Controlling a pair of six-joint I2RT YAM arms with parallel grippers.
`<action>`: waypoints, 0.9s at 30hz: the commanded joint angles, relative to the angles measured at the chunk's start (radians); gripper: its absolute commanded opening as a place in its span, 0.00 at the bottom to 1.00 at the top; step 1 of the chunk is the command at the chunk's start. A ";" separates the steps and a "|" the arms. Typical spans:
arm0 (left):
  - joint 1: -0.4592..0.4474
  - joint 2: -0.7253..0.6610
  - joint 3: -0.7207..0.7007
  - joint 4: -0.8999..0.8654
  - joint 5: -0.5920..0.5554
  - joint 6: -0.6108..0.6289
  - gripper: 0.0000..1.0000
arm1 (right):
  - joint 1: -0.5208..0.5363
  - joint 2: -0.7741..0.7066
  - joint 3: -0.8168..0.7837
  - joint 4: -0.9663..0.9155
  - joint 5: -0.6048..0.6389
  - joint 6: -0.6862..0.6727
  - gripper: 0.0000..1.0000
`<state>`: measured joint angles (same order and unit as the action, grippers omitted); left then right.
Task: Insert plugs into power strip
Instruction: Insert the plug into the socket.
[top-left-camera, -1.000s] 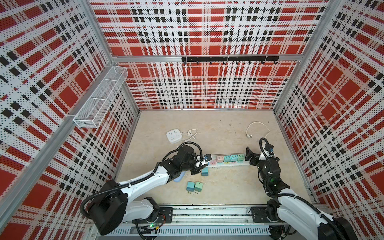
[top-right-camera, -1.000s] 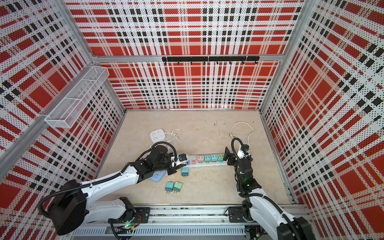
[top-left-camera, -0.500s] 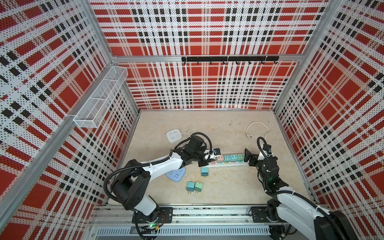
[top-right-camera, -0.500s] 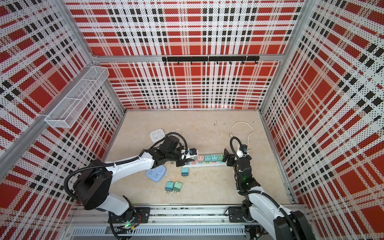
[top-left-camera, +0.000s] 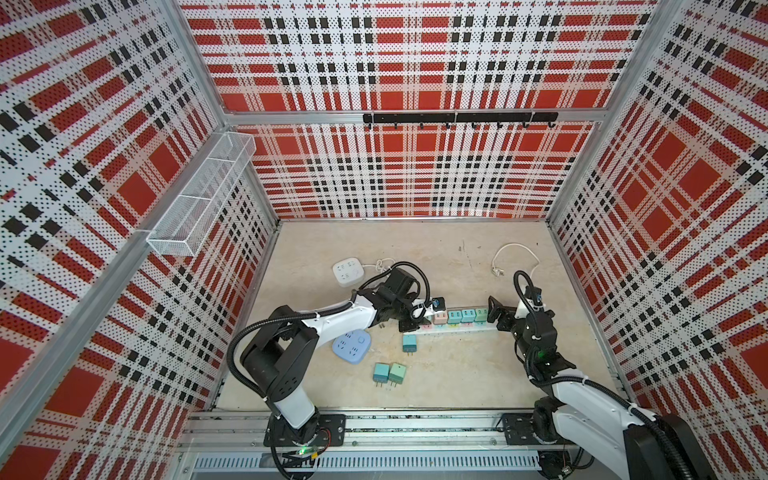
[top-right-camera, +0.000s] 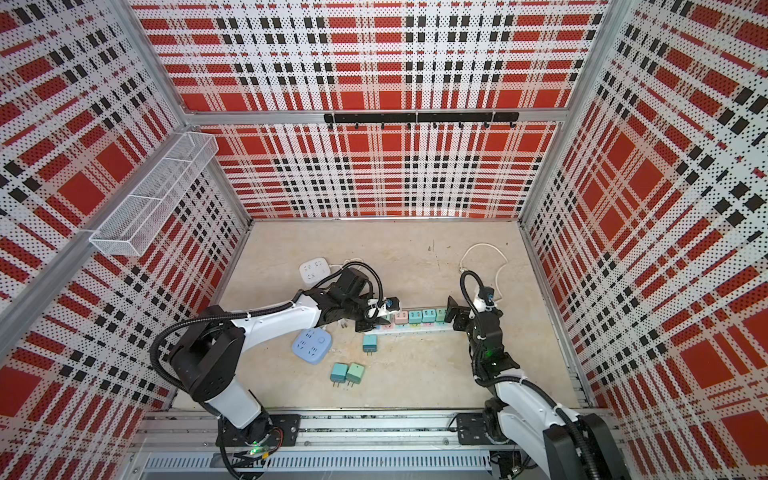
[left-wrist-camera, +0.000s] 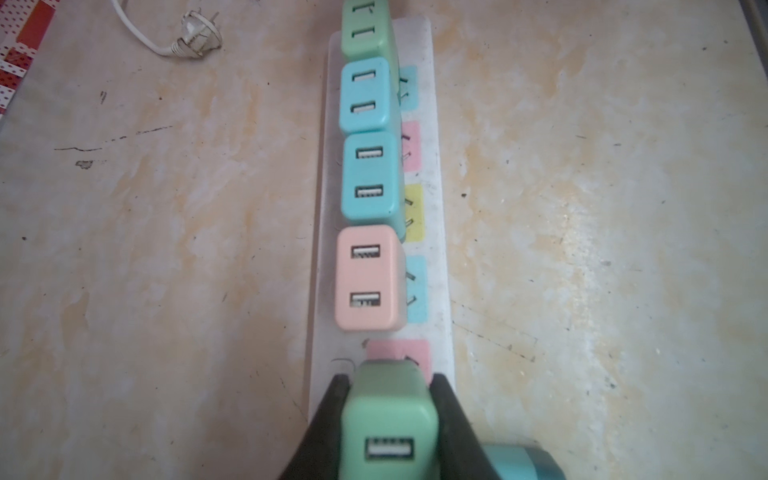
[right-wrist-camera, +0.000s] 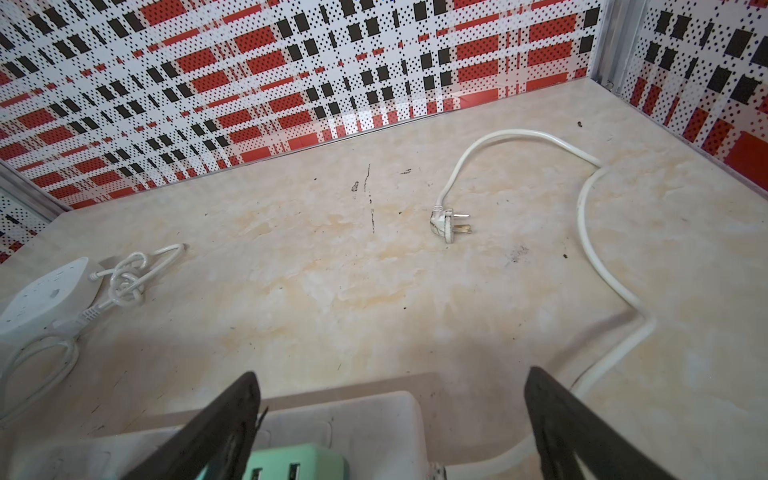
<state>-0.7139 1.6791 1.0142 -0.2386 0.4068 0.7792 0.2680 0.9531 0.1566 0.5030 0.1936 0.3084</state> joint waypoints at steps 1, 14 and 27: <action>-0.003 0.016 0.031 -0.025 0.020 0.032 0.00 | -0.007 0.007 0.030 0.035 -0.005 0.012 1.00; -0.003 0.047 0.048 -0.039 0.020 0.028 0.00 | -0.009 0.021 0.038 0.029 -0.004 0.015 1.00; -0.012 0.102 0.090 -0.033 0.009 0.011 0.00 | -0.010 0.033 0.046 0.023 -0.004 0.018 1.00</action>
<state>-0.7197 1.7622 1.0851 -0.2699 0.4110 0.7856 0.2619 0.9783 0.1715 0.5022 0.1909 0.3141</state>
